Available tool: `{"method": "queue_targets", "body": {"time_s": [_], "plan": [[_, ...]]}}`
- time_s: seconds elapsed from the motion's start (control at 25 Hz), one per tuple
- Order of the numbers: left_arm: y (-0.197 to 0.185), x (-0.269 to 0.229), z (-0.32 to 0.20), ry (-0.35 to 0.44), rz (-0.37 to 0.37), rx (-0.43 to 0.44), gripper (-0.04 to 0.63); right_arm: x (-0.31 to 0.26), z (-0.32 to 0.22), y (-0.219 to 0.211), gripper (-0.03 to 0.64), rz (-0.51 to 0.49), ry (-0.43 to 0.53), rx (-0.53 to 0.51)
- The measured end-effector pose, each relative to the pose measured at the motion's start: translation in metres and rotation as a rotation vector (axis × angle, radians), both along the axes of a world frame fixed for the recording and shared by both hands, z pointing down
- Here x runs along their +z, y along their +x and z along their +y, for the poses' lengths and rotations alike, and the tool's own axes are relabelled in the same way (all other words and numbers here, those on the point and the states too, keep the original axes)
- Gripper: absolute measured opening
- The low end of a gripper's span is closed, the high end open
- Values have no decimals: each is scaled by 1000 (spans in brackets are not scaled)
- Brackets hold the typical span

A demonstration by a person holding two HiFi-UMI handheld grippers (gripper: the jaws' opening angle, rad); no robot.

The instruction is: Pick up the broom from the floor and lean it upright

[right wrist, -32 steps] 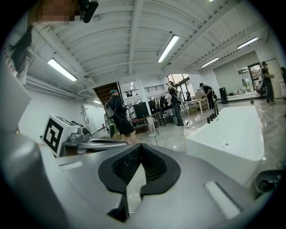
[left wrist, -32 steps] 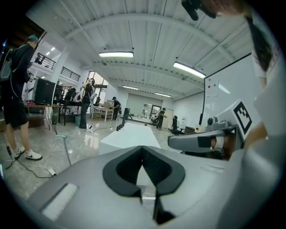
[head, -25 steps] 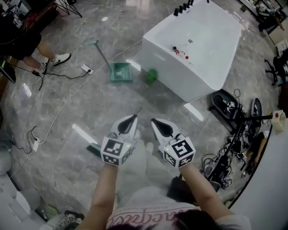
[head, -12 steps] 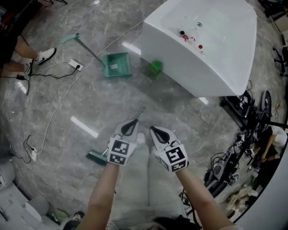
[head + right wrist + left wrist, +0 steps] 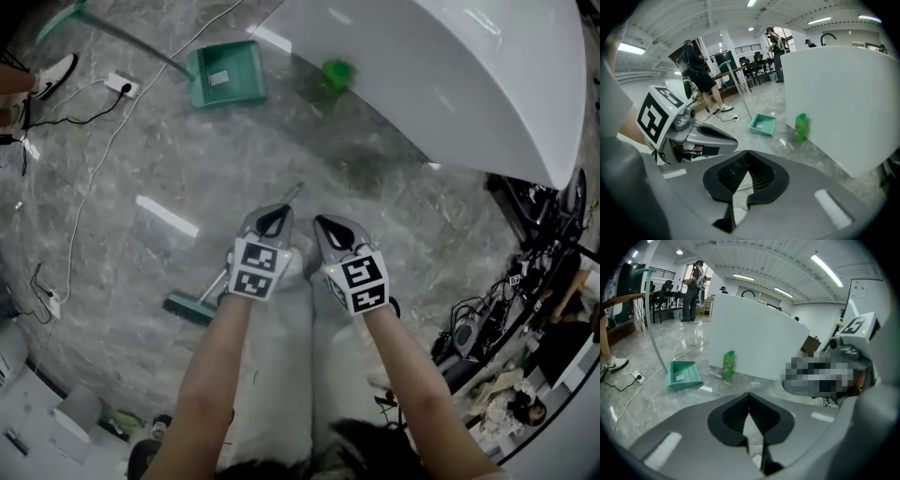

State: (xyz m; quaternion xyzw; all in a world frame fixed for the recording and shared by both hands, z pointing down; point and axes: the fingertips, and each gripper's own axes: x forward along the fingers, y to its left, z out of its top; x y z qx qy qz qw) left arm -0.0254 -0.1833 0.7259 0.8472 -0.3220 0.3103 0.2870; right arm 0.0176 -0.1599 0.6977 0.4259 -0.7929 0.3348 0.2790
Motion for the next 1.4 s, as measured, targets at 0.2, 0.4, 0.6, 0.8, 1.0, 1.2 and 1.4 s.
{"method": "queue_targets", "body": {"time_s": [0.2,0.4,0.6,0.8,1.0,1.2,1.4], "plan": [[2,48,-2,-57,-24,-21,-2,42,-2,-4,2,12,-25,-72],[4,96,13,-146,-68,6,36,79,-1,-7,2,34,-55,-139],[1,144,29,-187,-129,68,94,118,1,-6,2,66,-82,-193],[-9,197,48,-247,-201,90,121,158,11,-2,2,54,-137,-197],[-15,249,64,-300,-285,133,121,192,17,-5,2,47,-170,-243],[-21,285,79,-322,-363,163,121,216,21,0,2,69,-186,-294],[-28,303,78,-303,-423,127,91,231,29,5,2,72,-209,-312]]}}
